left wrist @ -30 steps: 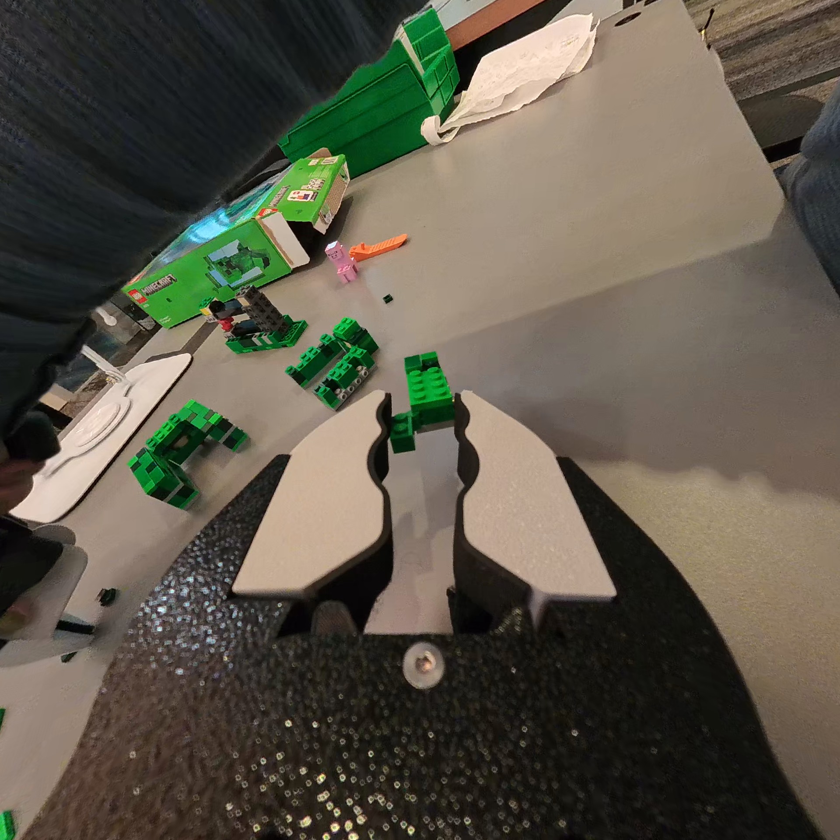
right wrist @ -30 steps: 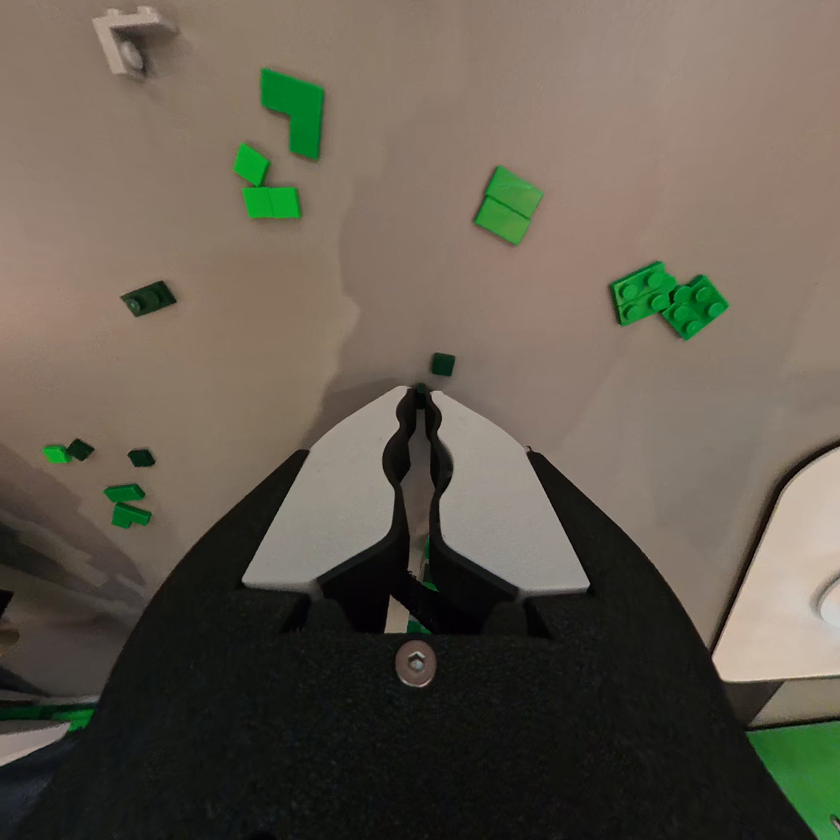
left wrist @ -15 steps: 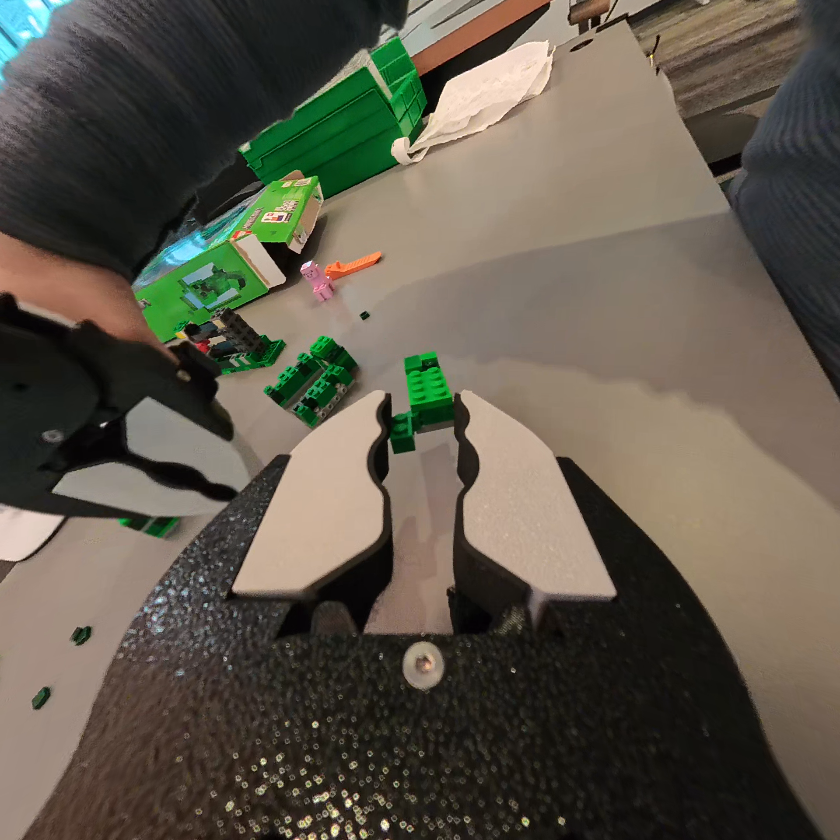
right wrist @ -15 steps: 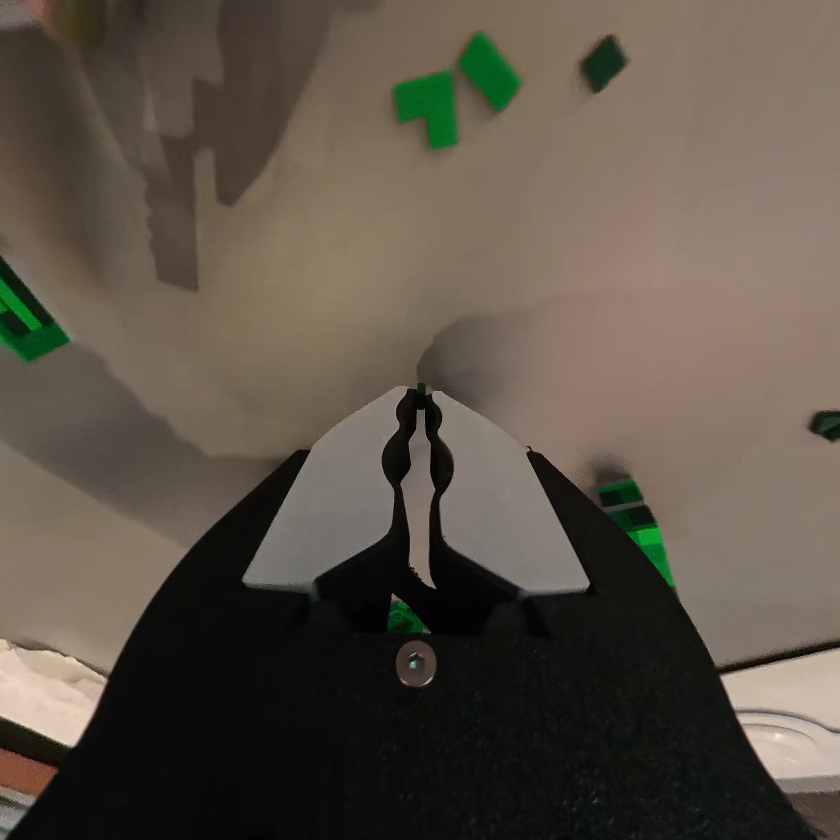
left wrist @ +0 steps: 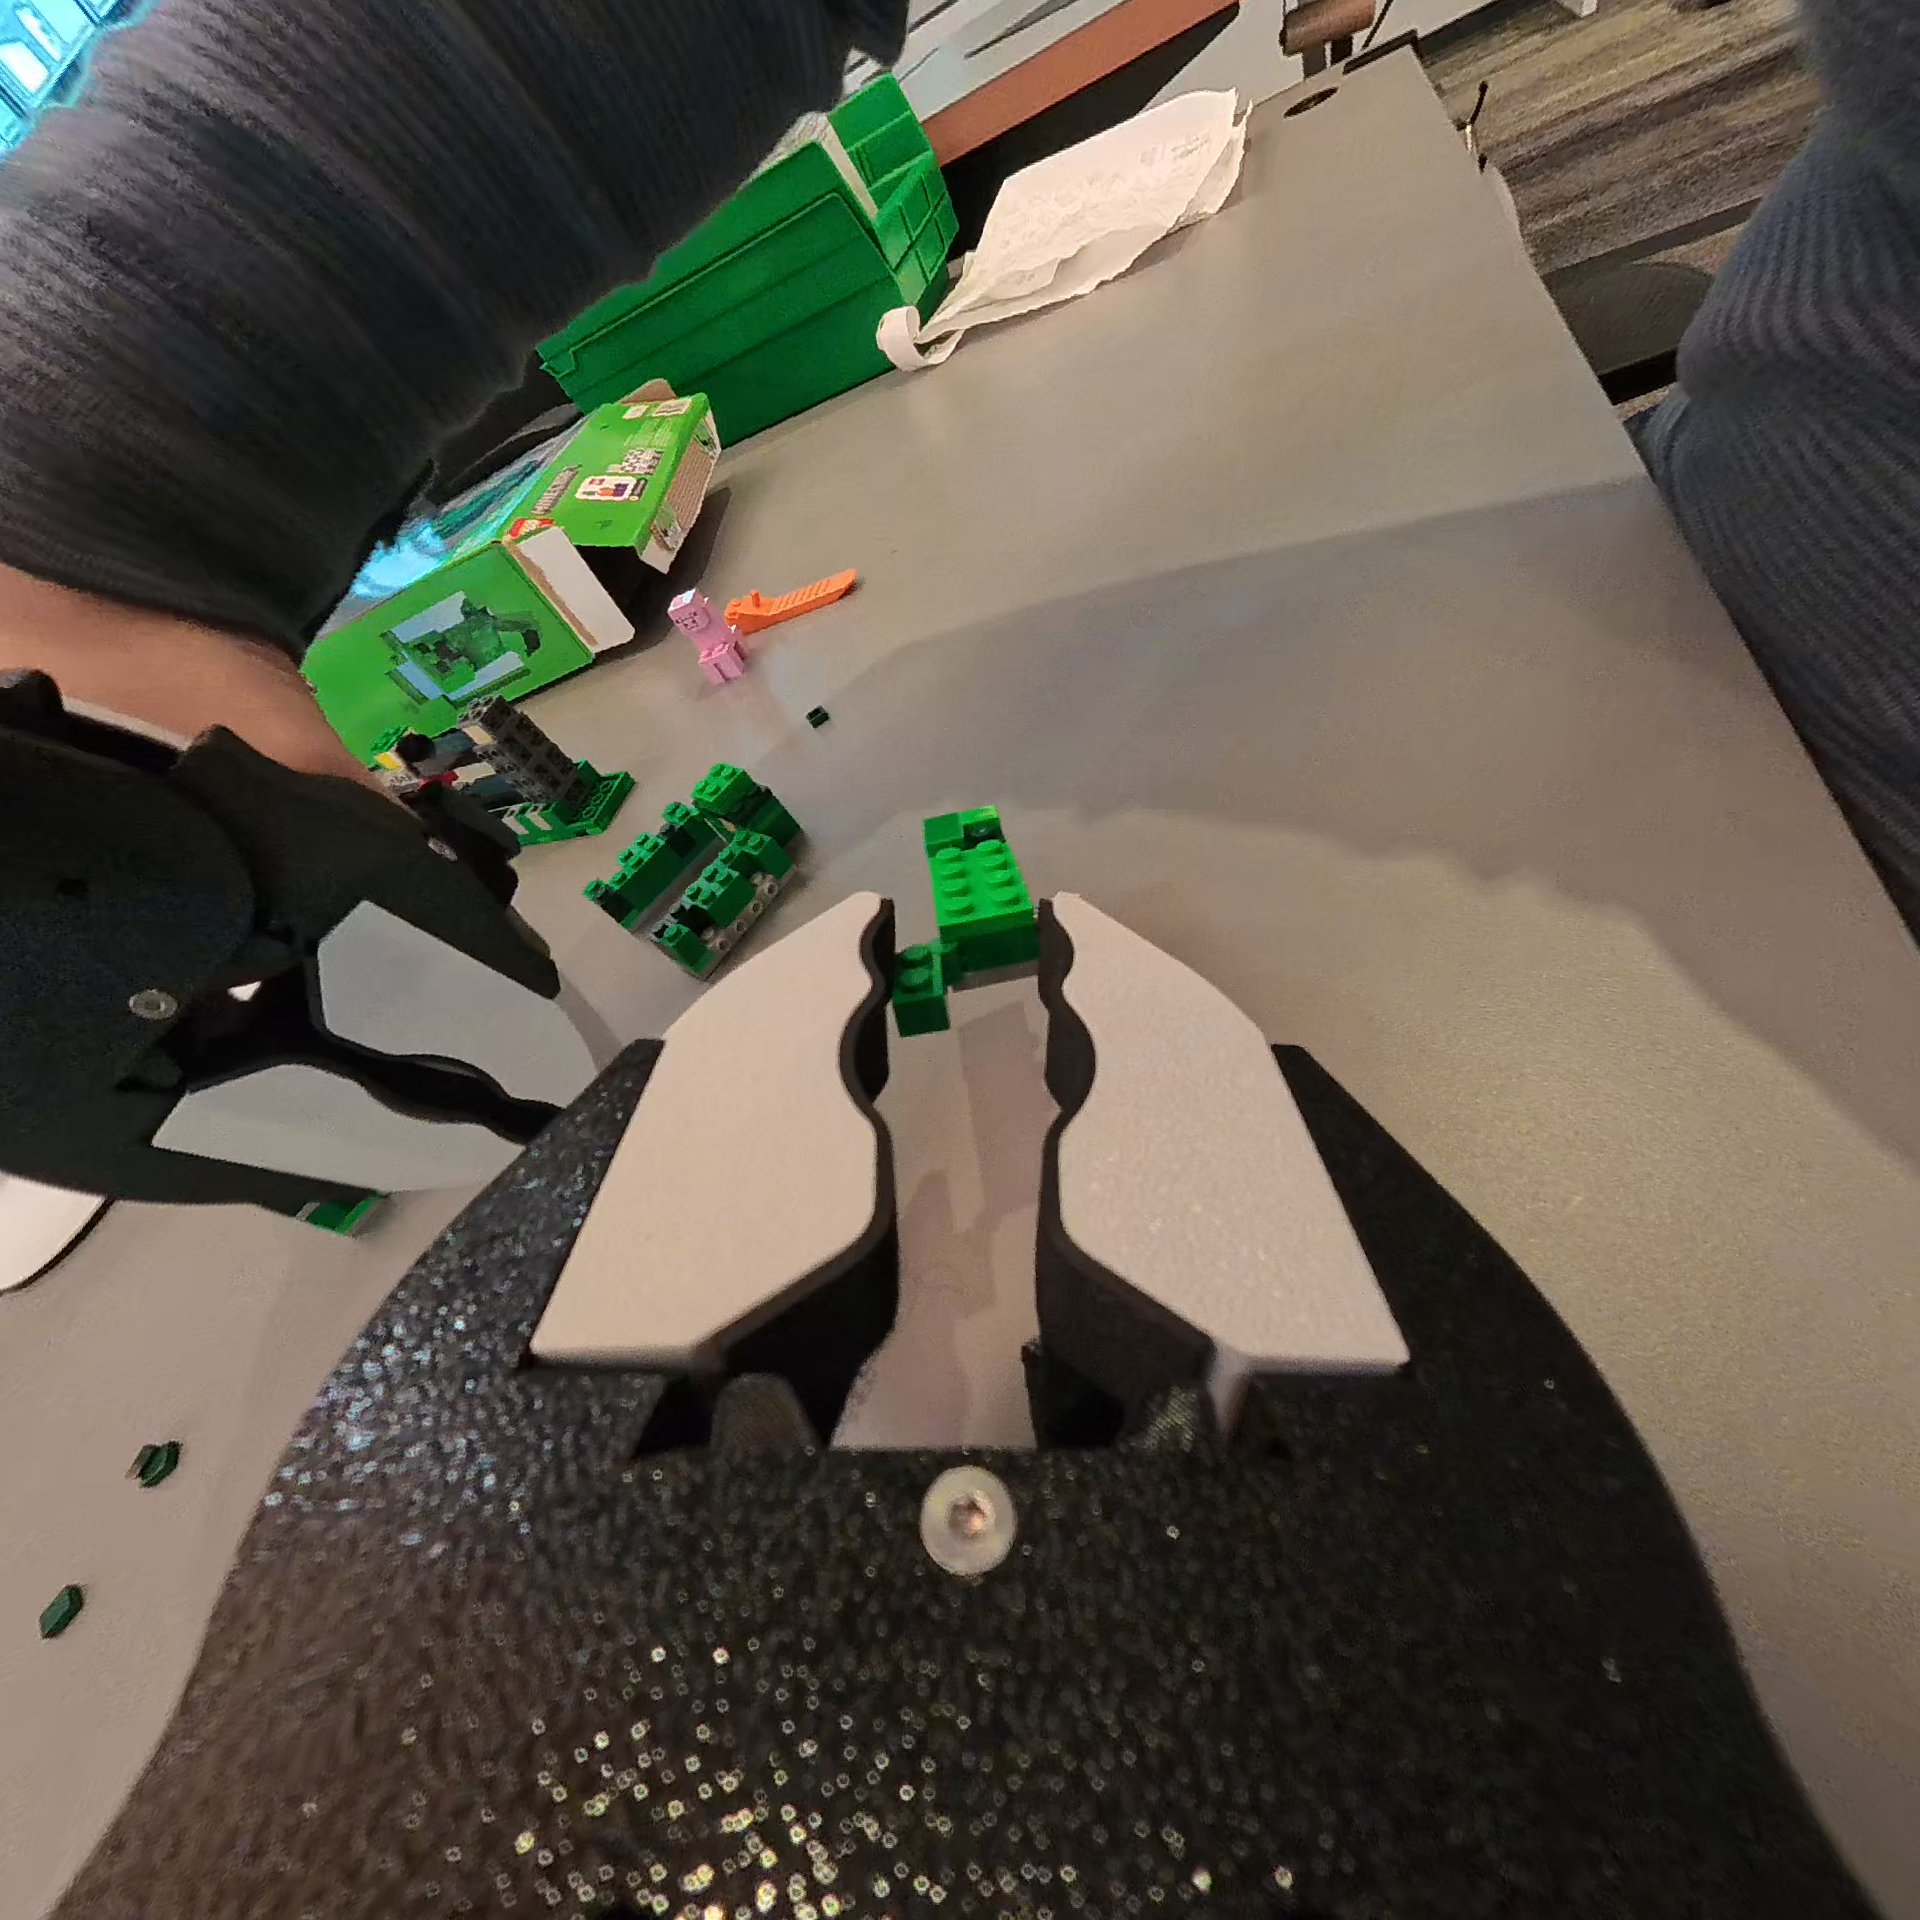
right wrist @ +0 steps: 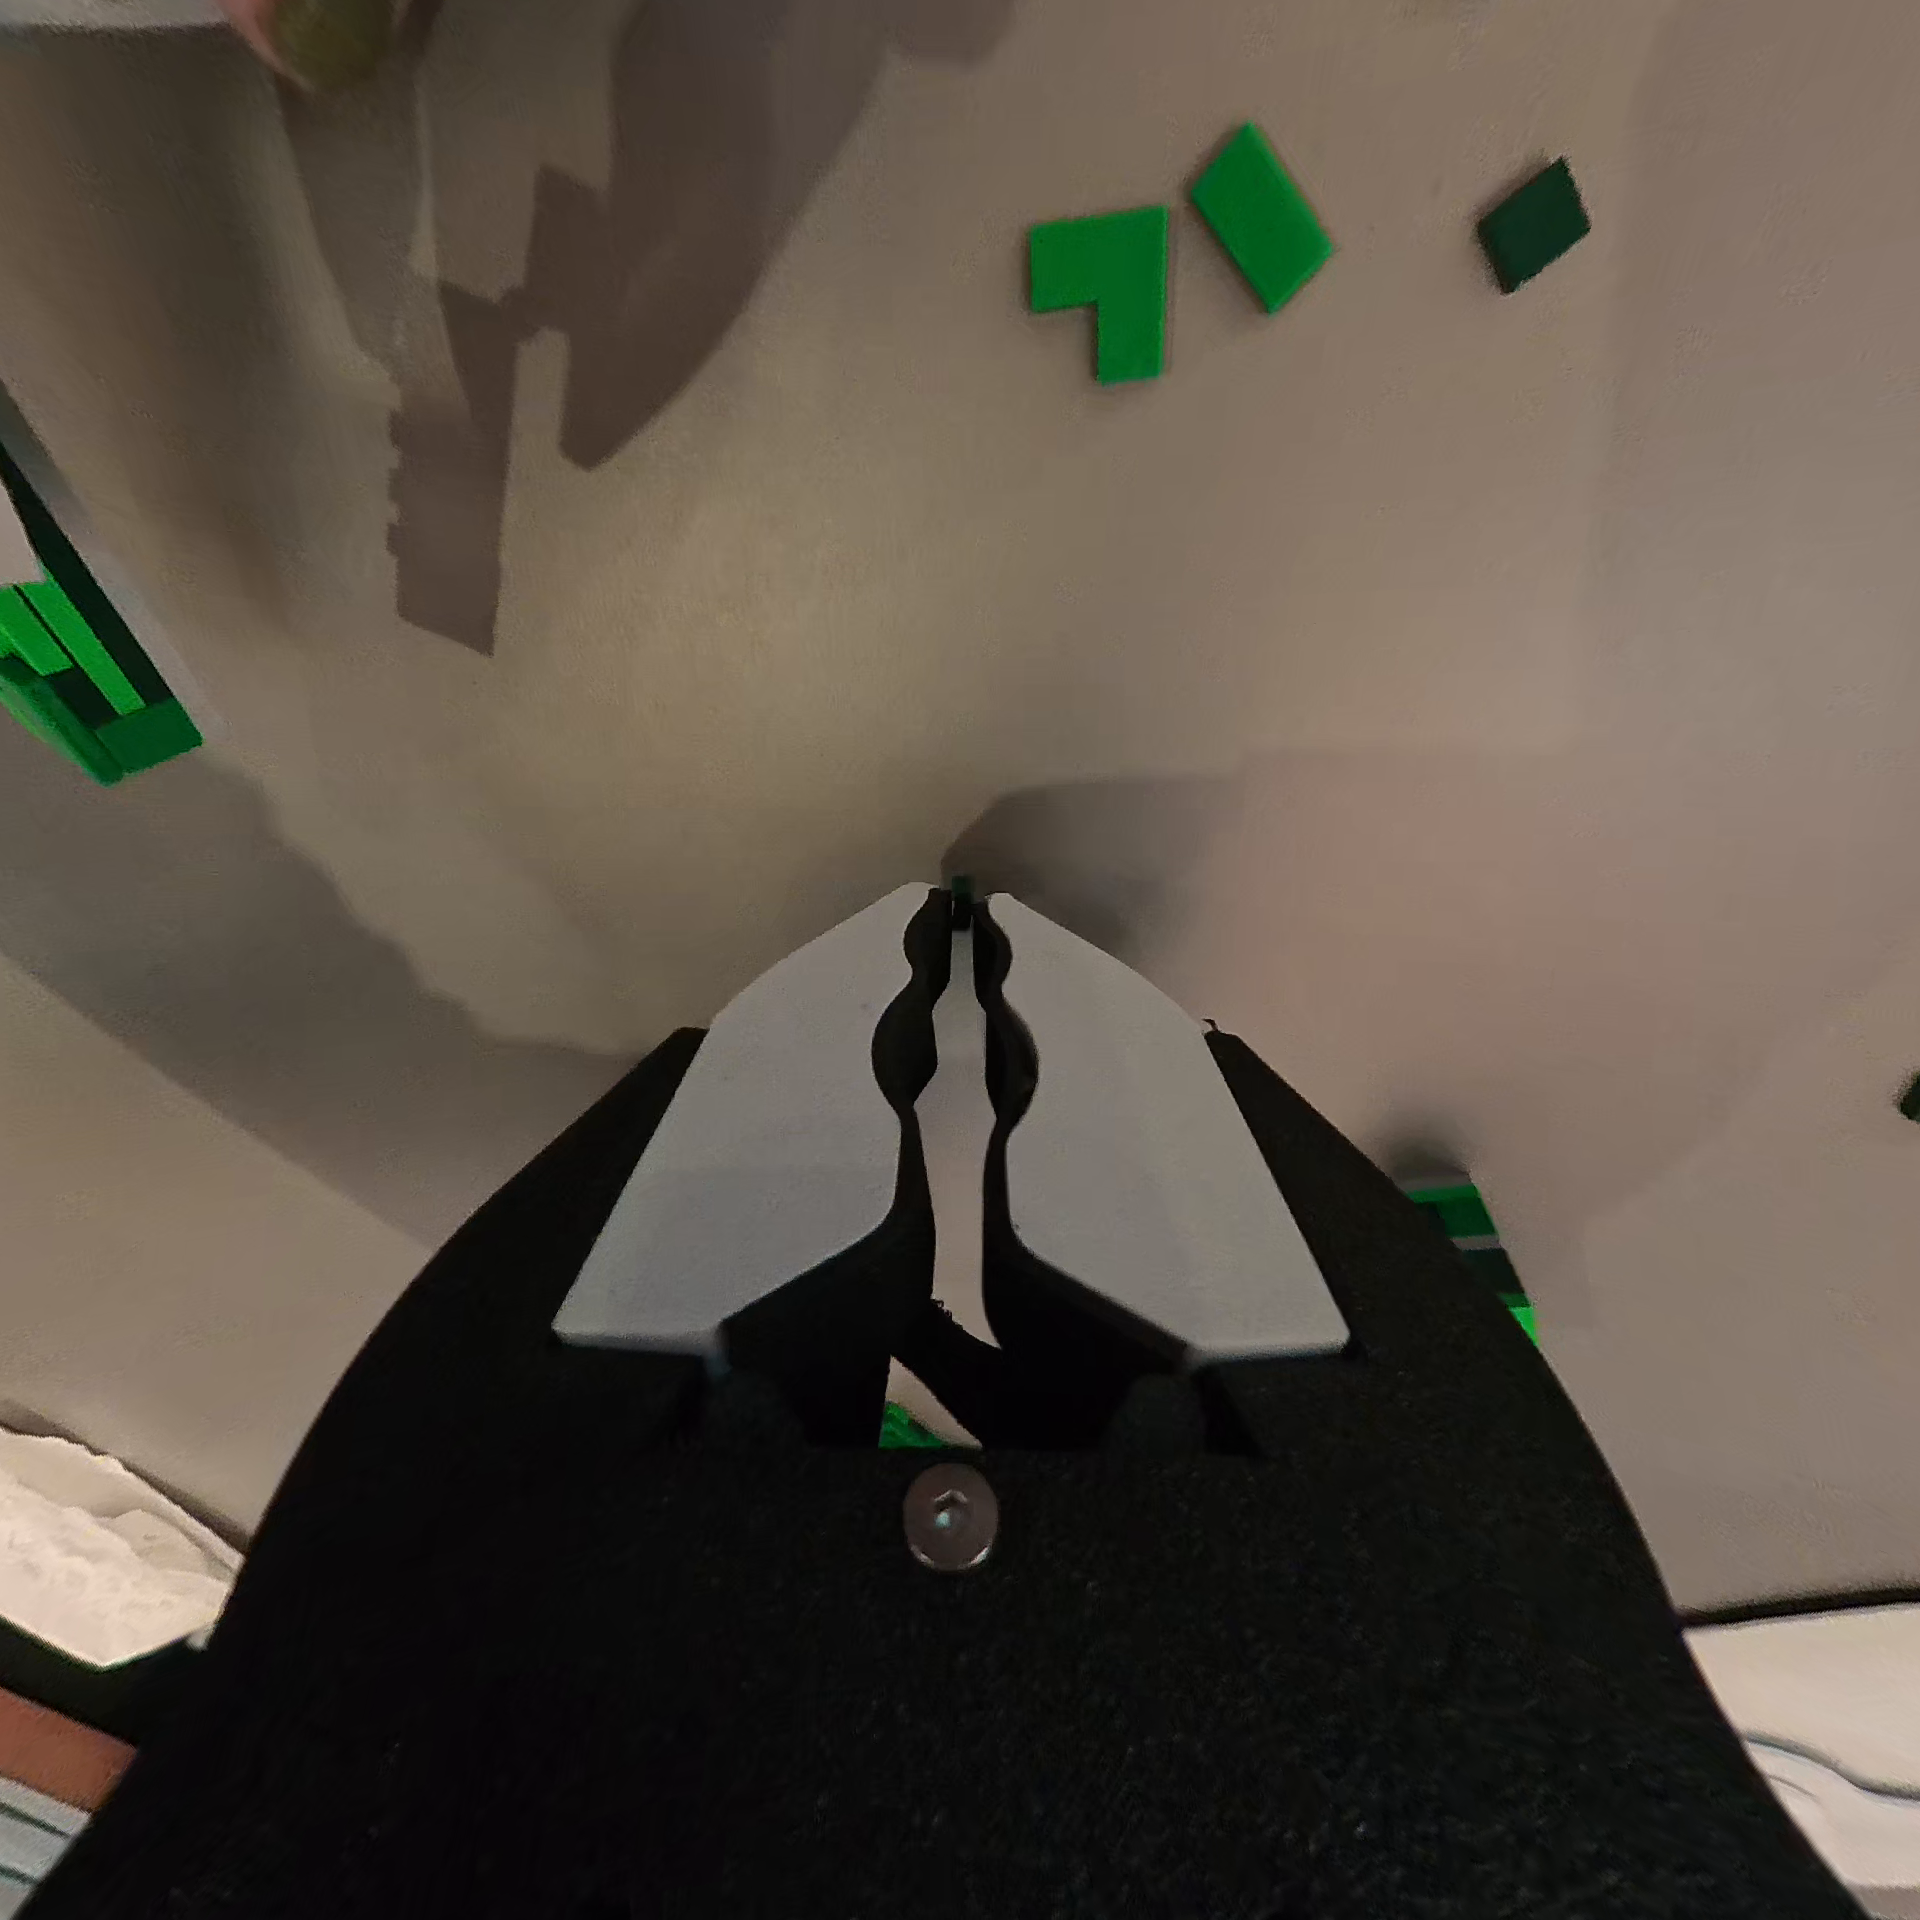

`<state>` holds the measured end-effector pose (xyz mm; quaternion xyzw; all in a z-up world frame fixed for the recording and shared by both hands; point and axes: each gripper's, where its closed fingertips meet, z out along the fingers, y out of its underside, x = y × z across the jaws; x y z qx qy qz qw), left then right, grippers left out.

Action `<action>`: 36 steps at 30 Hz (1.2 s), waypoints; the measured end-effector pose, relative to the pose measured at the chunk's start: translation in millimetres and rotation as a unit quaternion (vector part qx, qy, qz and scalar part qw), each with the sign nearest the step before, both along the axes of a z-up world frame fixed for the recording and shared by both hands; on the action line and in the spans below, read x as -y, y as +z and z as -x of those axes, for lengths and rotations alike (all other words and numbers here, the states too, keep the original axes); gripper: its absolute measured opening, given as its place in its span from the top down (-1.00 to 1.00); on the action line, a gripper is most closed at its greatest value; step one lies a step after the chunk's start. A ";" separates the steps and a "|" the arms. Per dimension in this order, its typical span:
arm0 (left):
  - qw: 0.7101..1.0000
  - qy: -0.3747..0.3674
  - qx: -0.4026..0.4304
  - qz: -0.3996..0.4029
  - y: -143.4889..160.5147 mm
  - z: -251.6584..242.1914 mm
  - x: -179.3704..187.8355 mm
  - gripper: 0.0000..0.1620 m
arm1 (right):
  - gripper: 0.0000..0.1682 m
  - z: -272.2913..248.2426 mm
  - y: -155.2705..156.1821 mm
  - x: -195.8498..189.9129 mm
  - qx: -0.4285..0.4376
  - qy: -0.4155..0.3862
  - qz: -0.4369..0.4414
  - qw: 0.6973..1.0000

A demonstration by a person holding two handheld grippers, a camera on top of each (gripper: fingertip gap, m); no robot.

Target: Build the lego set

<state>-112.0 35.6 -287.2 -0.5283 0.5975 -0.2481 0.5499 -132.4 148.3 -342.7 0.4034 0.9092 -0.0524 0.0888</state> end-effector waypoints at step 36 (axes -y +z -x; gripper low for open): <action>1.000 0.000 -0.003 0.005 -1.8 0.1 -0.9 0.68 | 0.86 10.4 0.4 -7.7 -0.171 0.007 -0.027 0.985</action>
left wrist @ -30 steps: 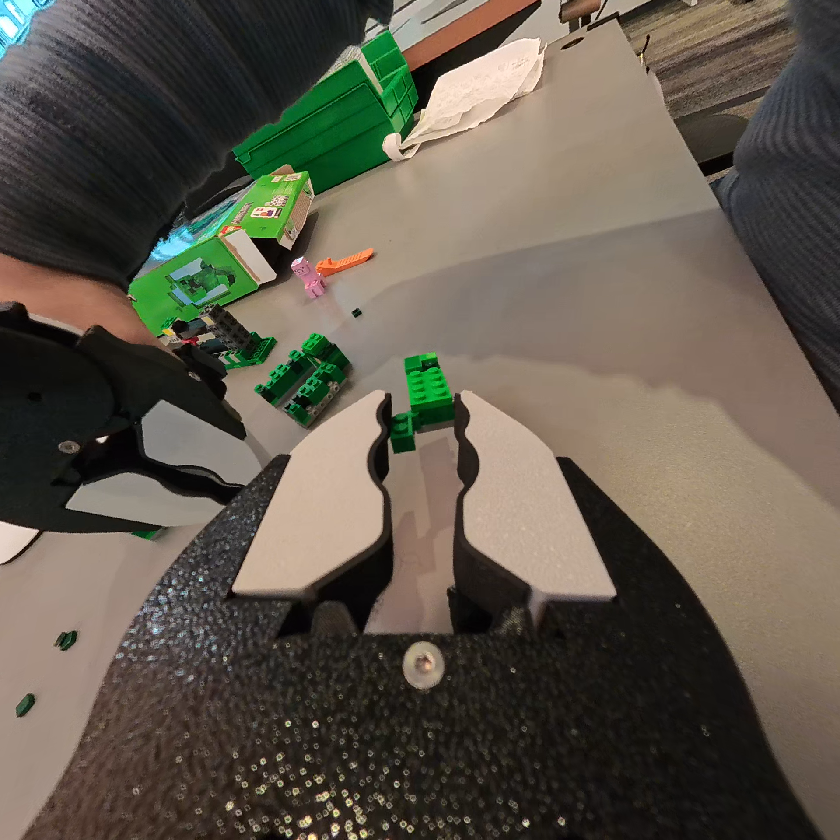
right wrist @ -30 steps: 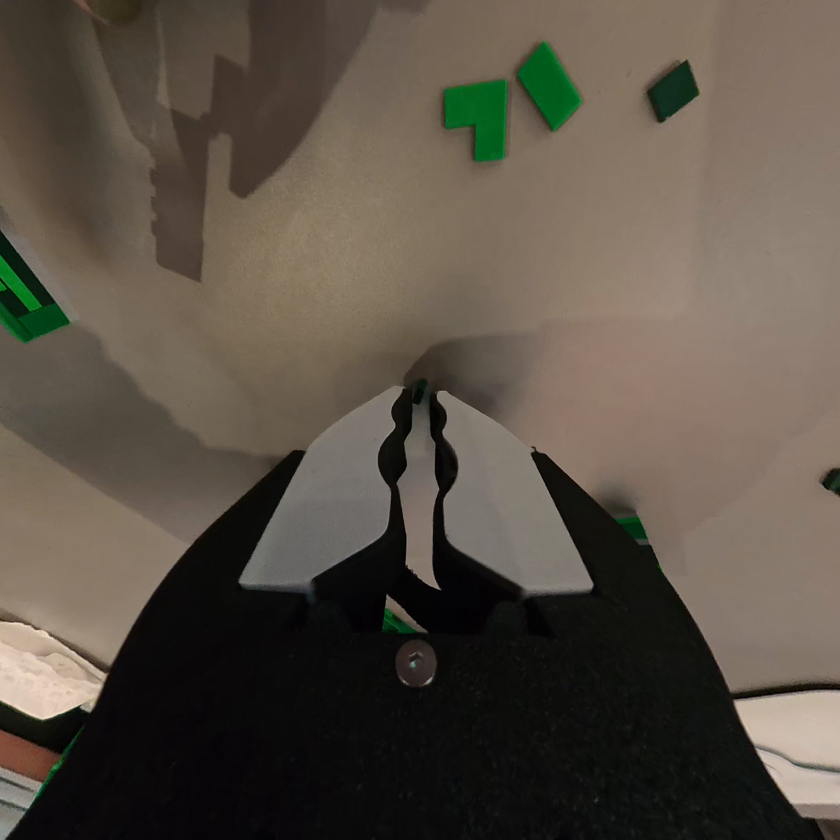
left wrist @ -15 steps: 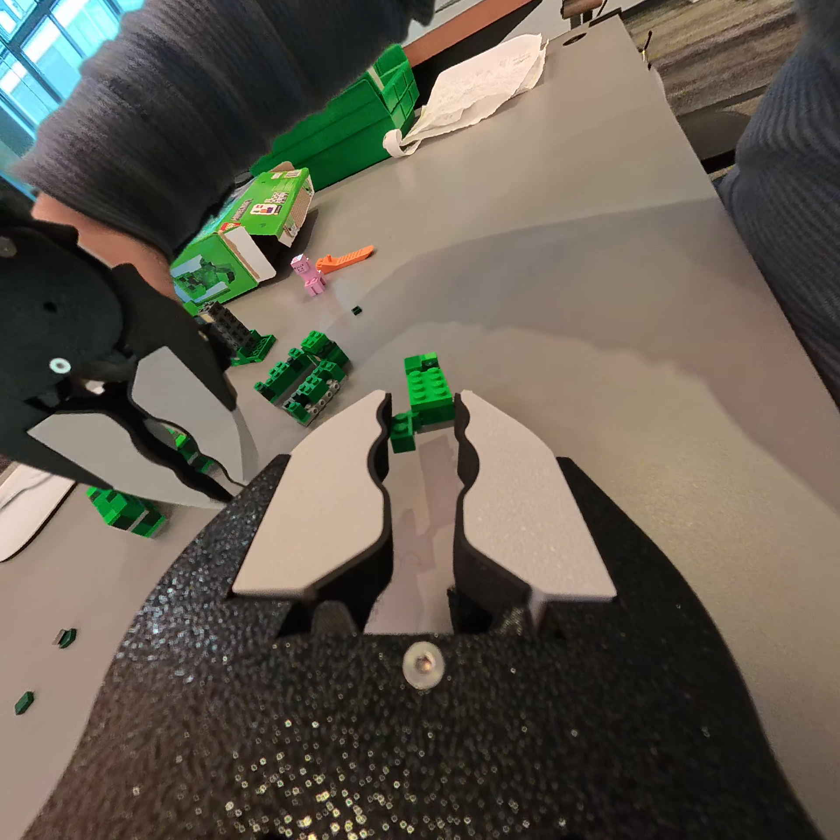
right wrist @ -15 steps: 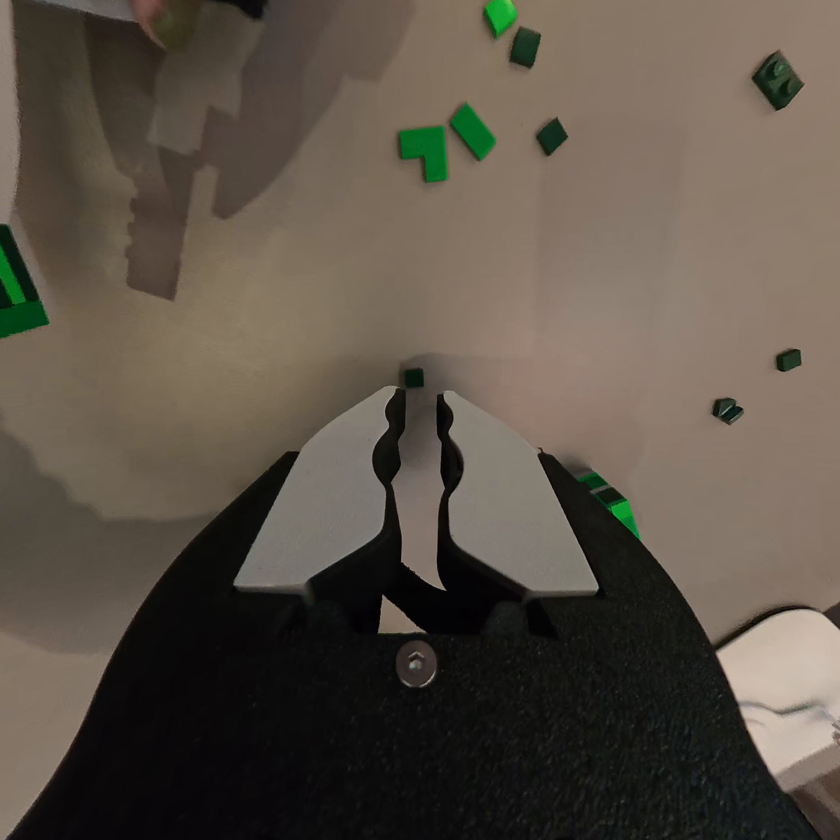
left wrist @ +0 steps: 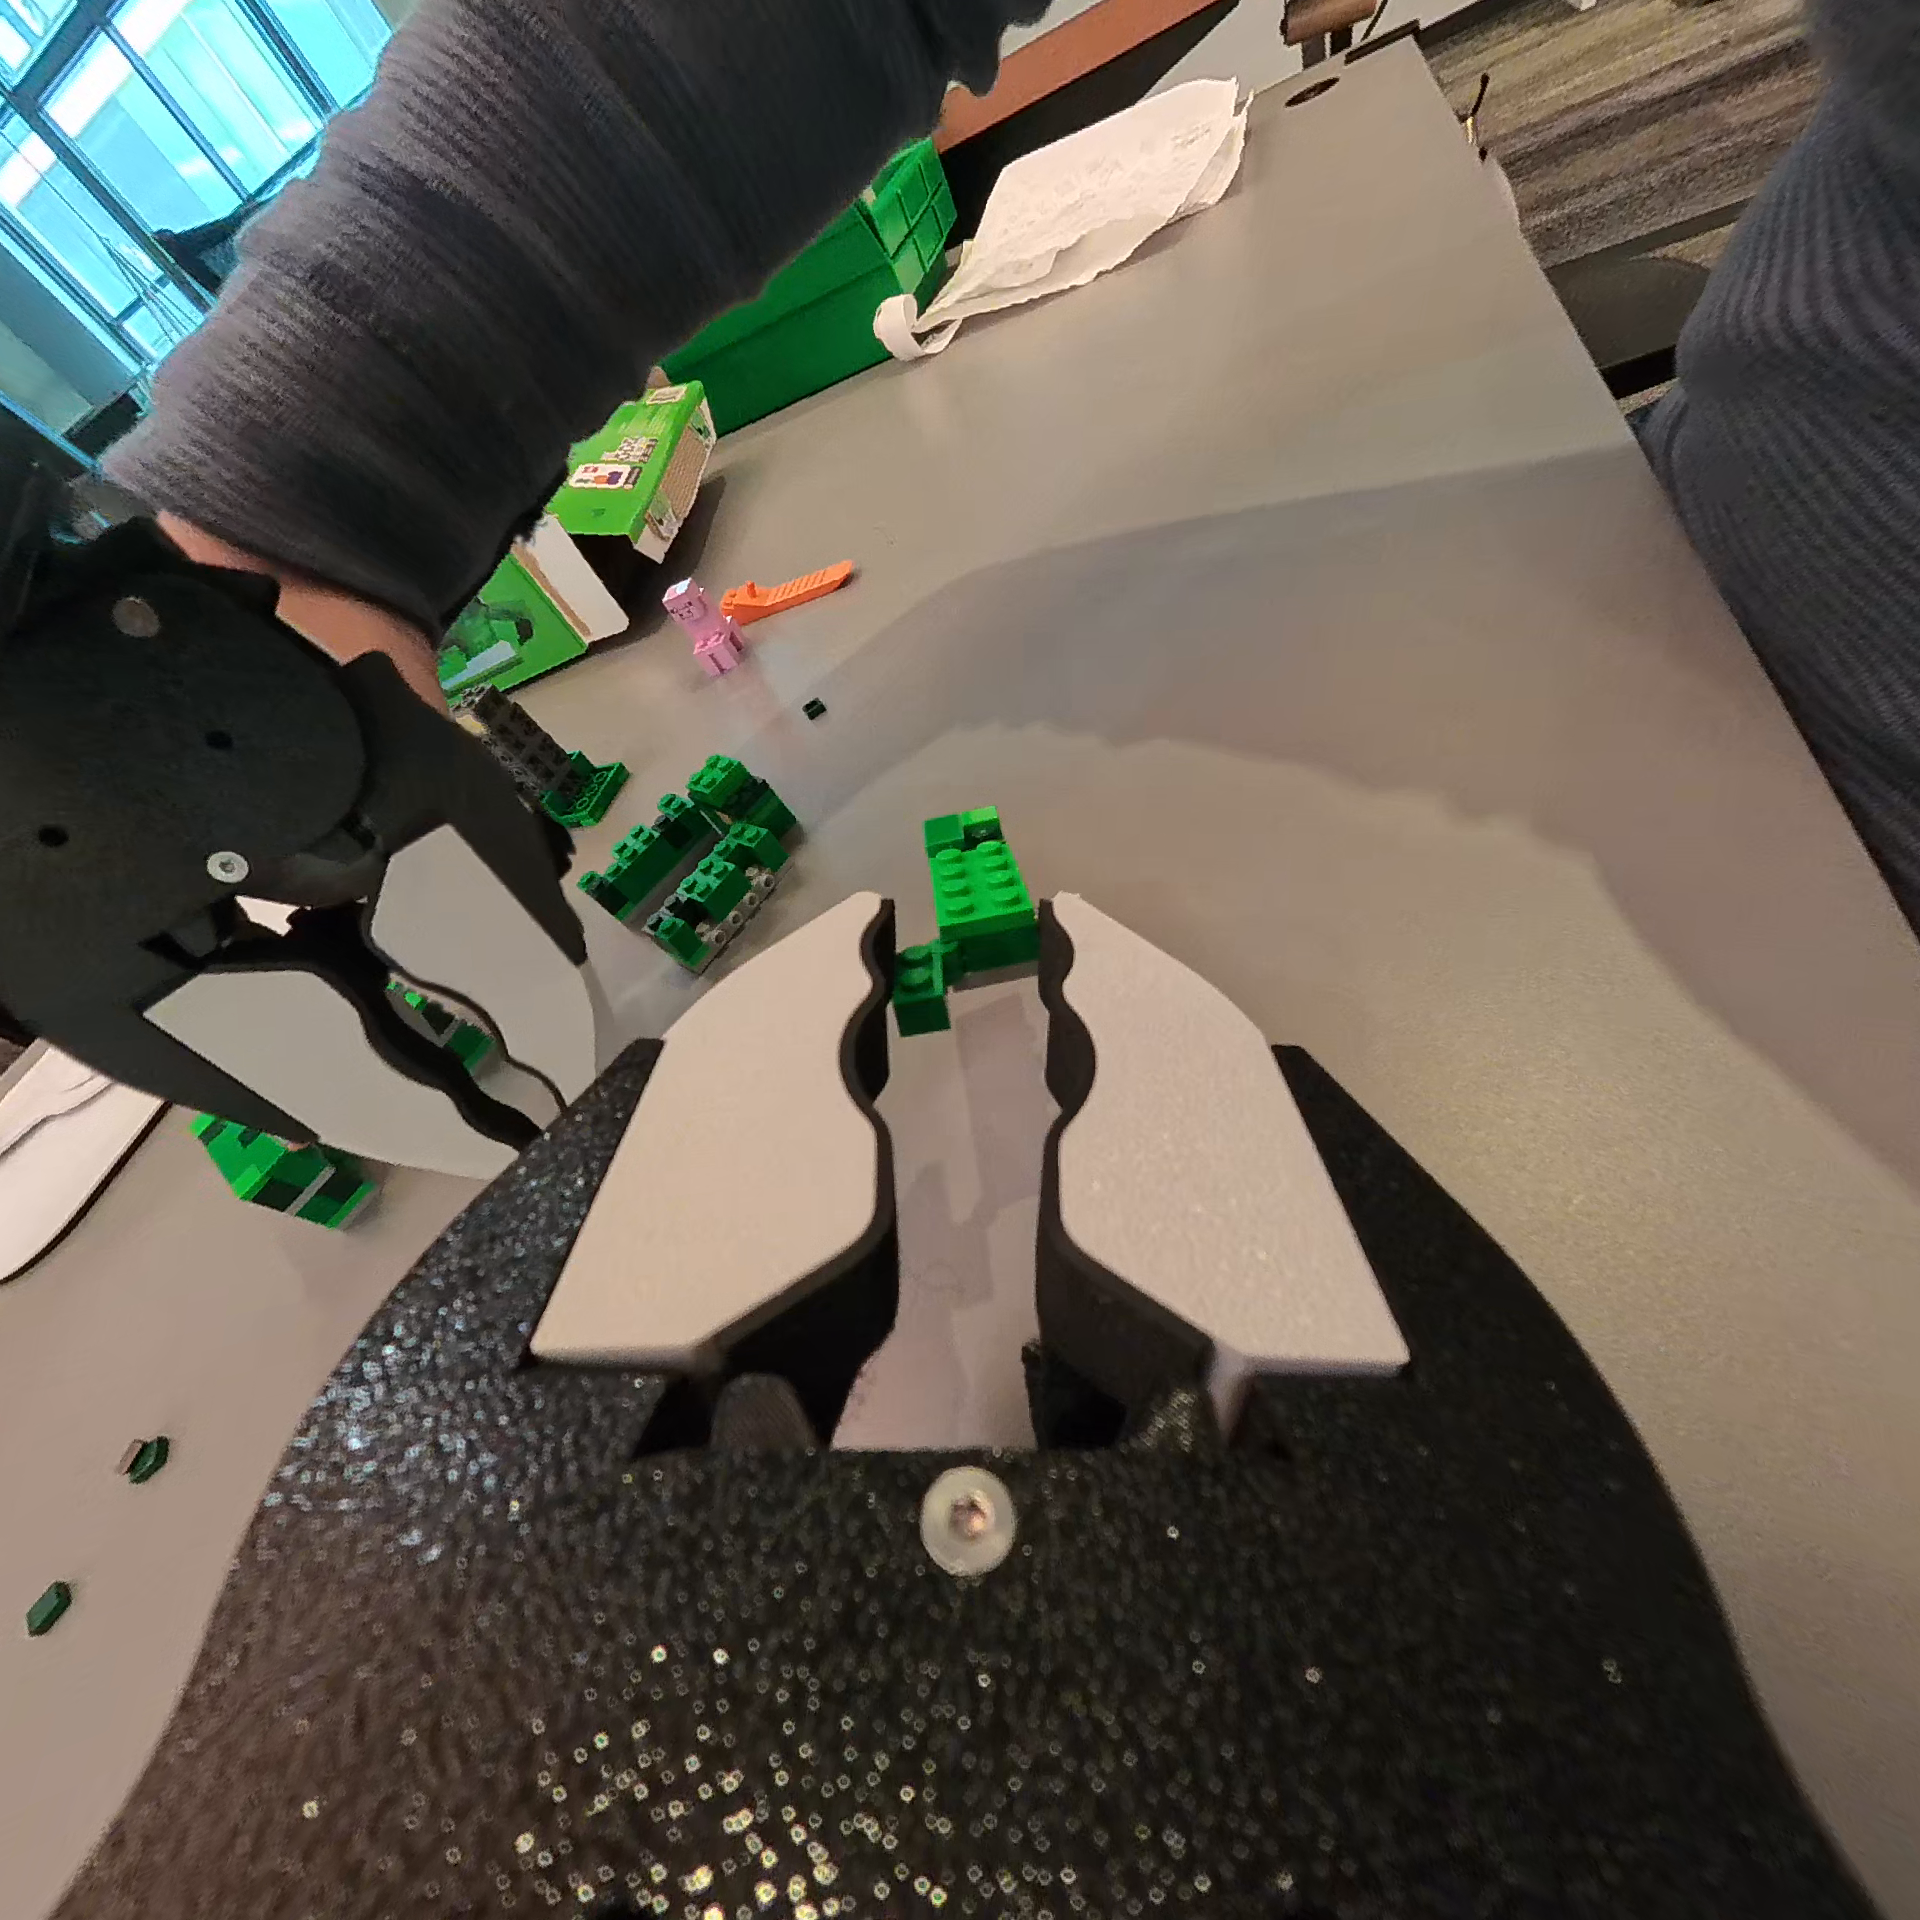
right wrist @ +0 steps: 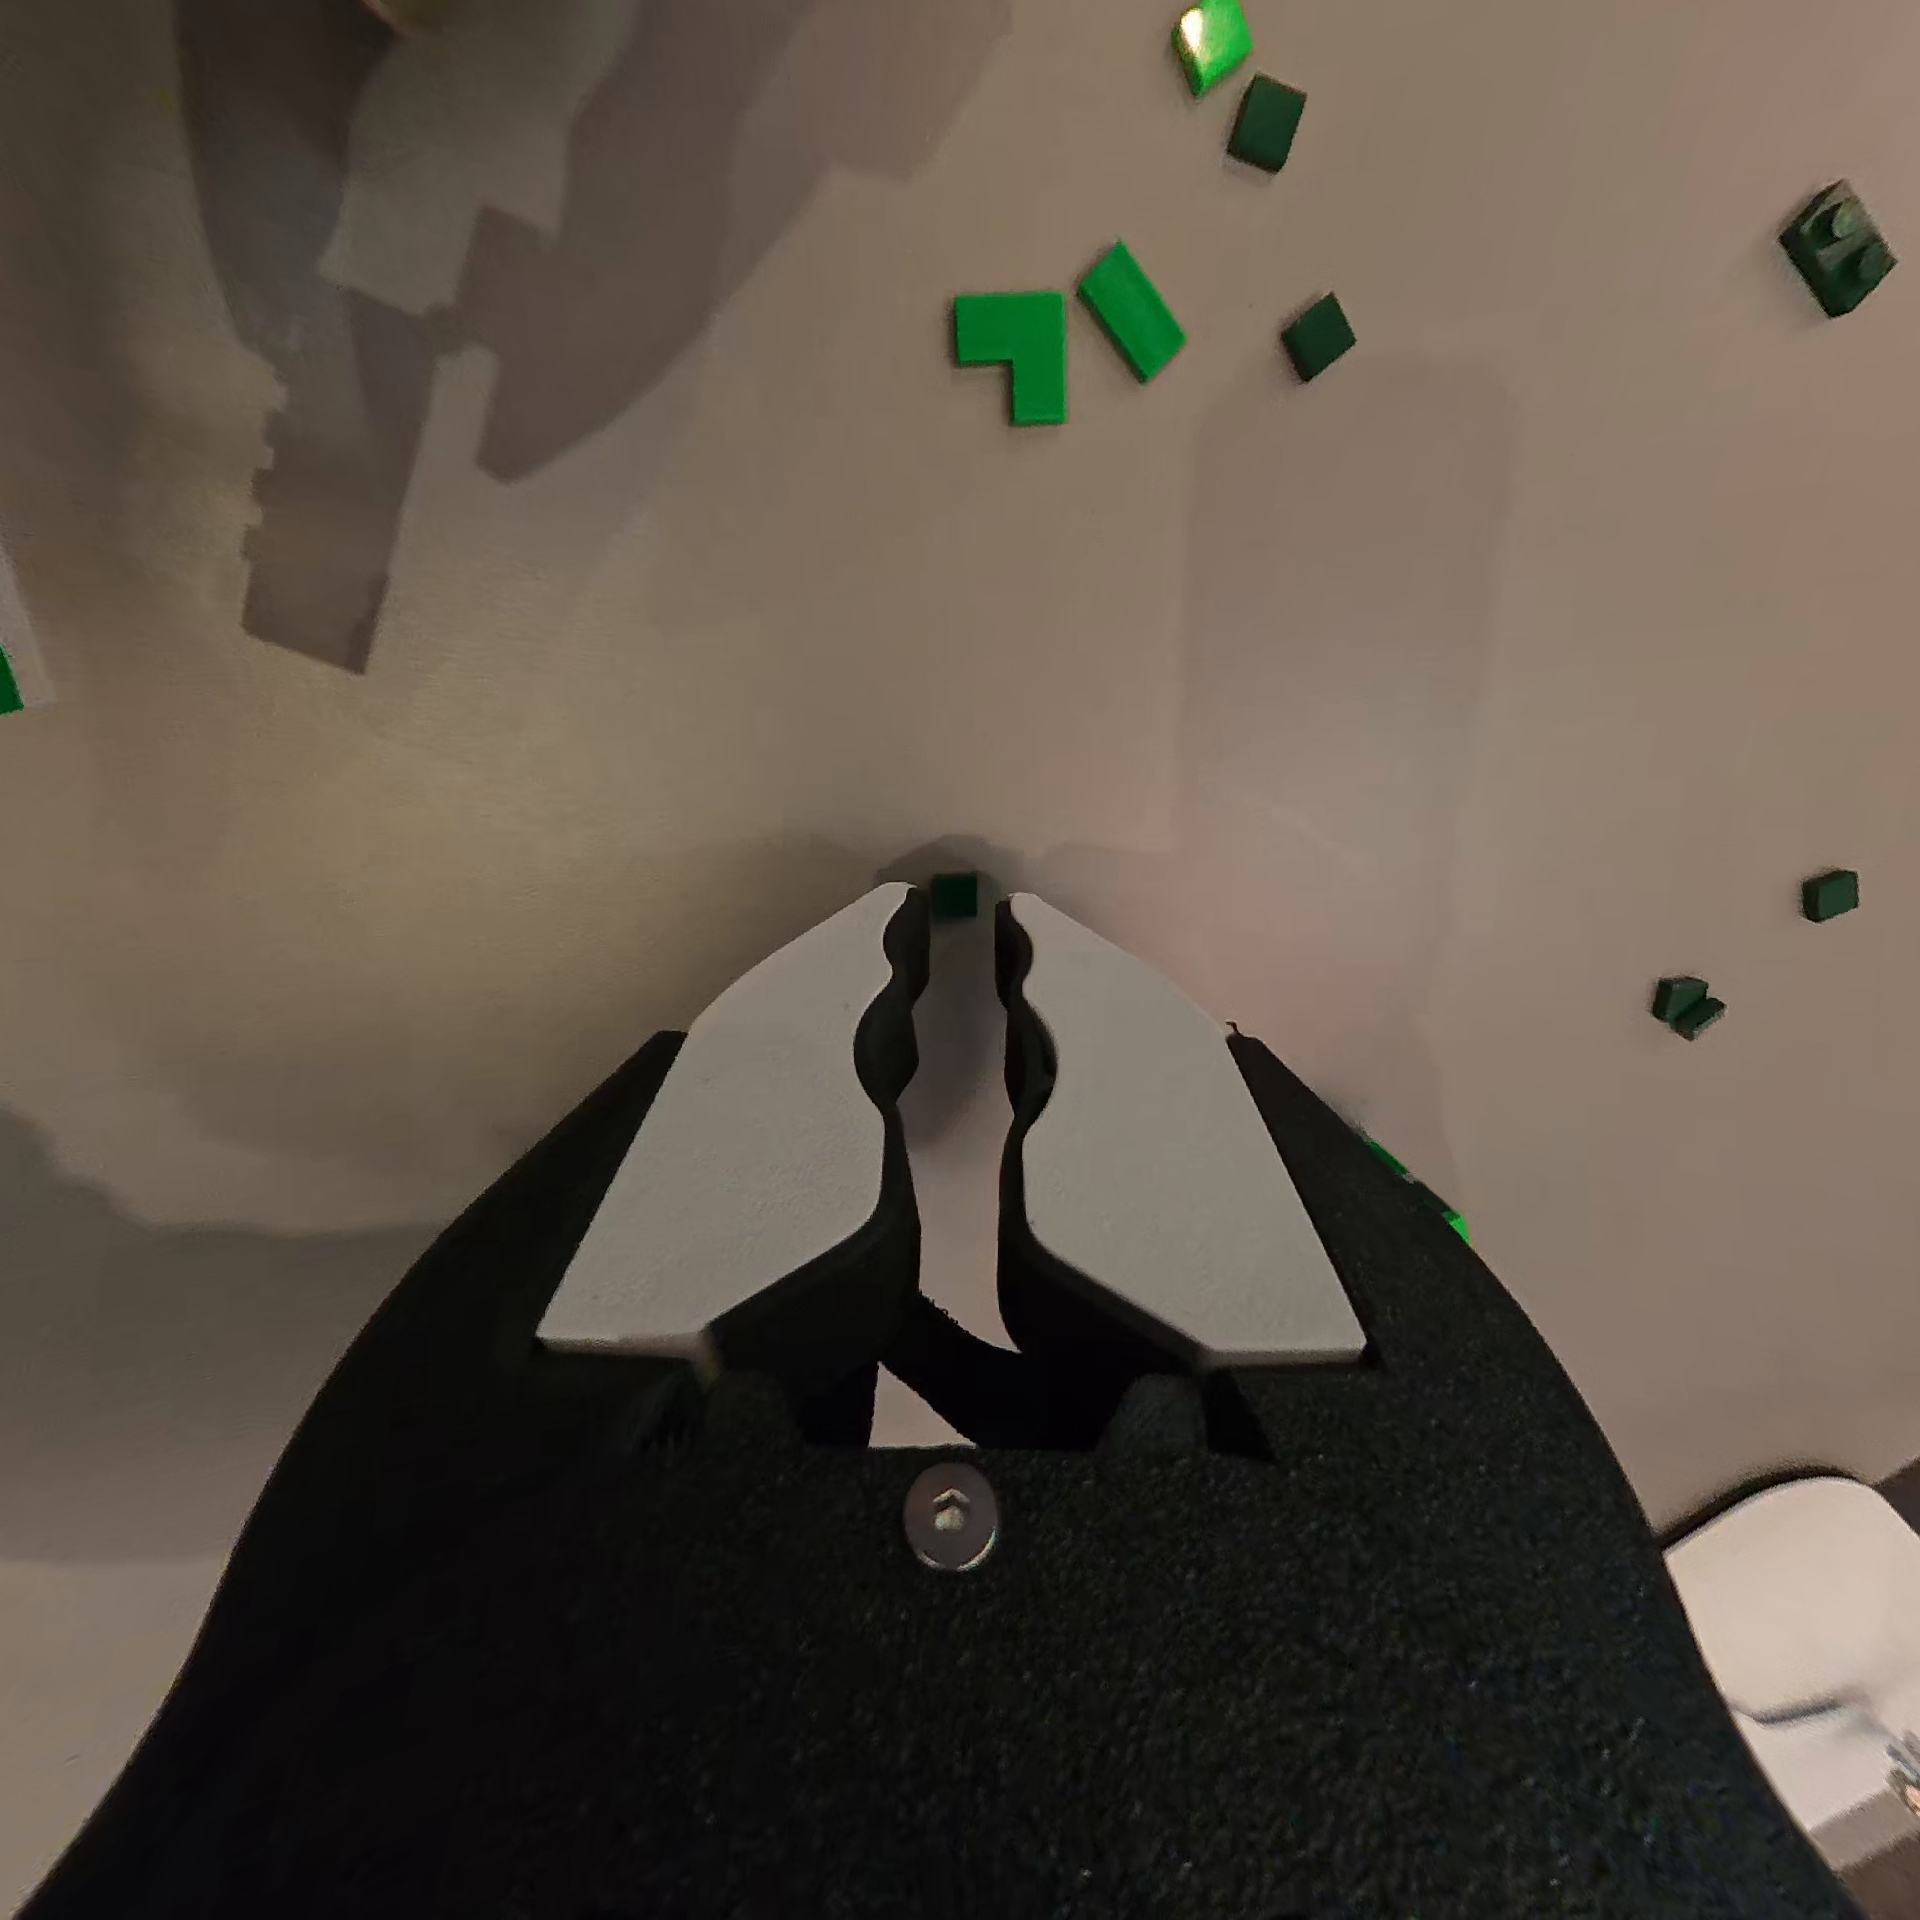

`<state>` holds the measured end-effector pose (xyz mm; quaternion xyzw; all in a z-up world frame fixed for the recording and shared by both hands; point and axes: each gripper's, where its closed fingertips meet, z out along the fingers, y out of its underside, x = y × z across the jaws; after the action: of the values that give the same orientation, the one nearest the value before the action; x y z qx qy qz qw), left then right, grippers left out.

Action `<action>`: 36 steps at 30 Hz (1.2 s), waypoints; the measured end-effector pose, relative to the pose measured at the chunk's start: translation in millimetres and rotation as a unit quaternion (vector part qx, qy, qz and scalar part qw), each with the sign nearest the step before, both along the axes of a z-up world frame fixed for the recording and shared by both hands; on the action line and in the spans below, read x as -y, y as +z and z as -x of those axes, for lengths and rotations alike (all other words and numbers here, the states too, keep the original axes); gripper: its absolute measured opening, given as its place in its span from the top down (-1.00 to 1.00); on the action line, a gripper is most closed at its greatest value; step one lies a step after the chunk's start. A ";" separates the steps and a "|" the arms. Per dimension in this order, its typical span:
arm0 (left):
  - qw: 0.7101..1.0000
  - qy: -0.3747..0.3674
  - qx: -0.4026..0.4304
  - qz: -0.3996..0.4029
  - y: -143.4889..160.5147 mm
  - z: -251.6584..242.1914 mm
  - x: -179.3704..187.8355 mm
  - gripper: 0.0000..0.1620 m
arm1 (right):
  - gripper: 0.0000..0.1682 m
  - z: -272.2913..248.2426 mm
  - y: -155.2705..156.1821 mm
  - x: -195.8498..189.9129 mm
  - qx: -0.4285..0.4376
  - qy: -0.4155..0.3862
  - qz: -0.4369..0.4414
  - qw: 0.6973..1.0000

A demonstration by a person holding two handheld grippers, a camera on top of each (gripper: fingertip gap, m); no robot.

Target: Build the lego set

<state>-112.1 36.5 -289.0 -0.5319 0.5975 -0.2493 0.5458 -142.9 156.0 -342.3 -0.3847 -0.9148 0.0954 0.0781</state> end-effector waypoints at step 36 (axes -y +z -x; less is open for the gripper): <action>1.000 0.009 -0.005 0.000 -0.8 0.6 -2.7 0.68 | 0.88 0.9 -3.6 0.6 0.029 -0.006 0.001 1.000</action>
<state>-112.8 39.3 -289.8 -0.5387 0.5950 -0.2417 0.5453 -143.7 155.4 -345.9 -0.3930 -0.9142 0.0846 0.0522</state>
